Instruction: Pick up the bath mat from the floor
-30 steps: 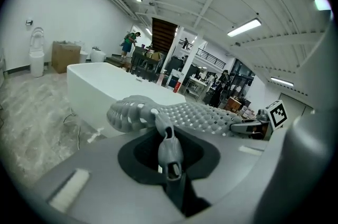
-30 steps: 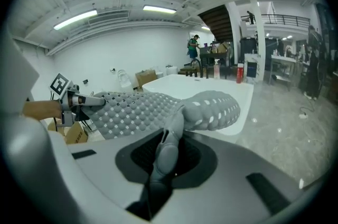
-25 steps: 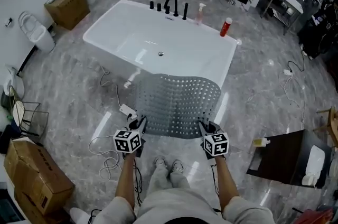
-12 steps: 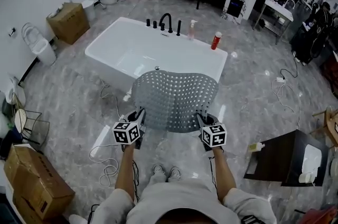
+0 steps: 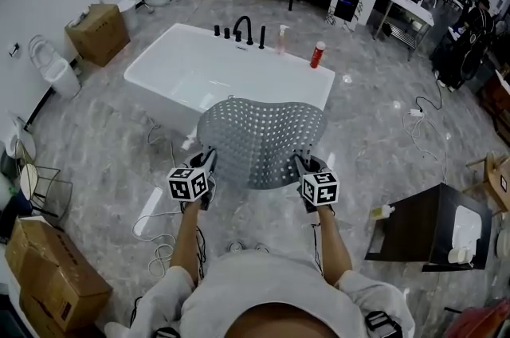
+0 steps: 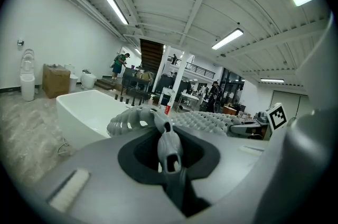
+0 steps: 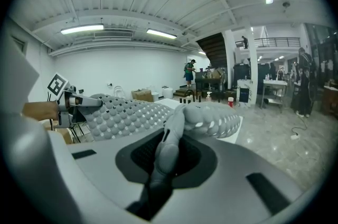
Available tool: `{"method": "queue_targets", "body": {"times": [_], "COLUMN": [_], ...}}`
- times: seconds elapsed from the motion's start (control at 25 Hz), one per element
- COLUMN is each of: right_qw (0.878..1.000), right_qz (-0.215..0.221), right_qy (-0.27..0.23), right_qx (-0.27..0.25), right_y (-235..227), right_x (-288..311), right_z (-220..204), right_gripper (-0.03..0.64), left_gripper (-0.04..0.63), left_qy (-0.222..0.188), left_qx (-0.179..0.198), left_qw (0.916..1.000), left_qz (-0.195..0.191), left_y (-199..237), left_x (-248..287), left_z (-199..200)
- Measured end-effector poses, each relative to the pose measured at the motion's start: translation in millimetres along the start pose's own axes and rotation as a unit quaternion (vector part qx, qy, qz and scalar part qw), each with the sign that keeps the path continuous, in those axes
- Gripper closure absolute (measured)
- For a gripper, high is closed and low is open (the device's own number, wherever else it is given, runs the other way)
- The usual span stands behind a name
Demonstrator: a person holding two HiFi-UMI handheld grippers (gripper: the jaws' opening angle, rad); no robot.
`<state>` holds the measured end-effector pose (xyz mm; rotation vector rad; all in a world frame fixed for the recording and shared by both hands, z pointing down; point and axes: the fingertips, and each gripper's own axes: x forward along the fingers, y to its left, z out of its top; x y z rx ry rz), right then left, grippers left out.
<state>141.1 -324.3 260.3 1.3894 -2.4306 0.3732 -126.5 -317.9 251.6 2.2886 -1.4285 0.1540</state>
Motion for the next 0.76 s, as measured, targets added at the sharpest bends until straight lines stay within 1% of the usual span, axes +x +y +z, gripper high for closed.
{"method": "queue_targets", "body": {"times": [0.16, 0.44, 0.76], "right_qw": [1.000, 1.000, 1.000], "right_qz": [-0.003, -0.005, -0.003], "right_qy": [-0.001, 0.002, 0.007], "right_qx": [0.001, 0.004, 0.000], "right_y": [1.0, 2.9, 7.6], "right_x": [-2.4, -1.1, 3.4], "right_z": [-3.9, -3.2, -6.9], "right_gripper": [0.566, 0.566, 0.566], "left_gripper": [0.548, 0.548, 0.549], "left_qy": [0.001, 0.006, 0.009], "left_qx": [-0.001, -0.003, -0.006], "left_qw": [1.0000, 0.9999, 0.9999], "left_qz": [-0.005, -0.012, -0.013], "left_y": [-3.5, -3.3, 2.1], "left_x": [1.3, 1.9, 3.3], "left_z": [-6.3, -5.4, -10.0]}}
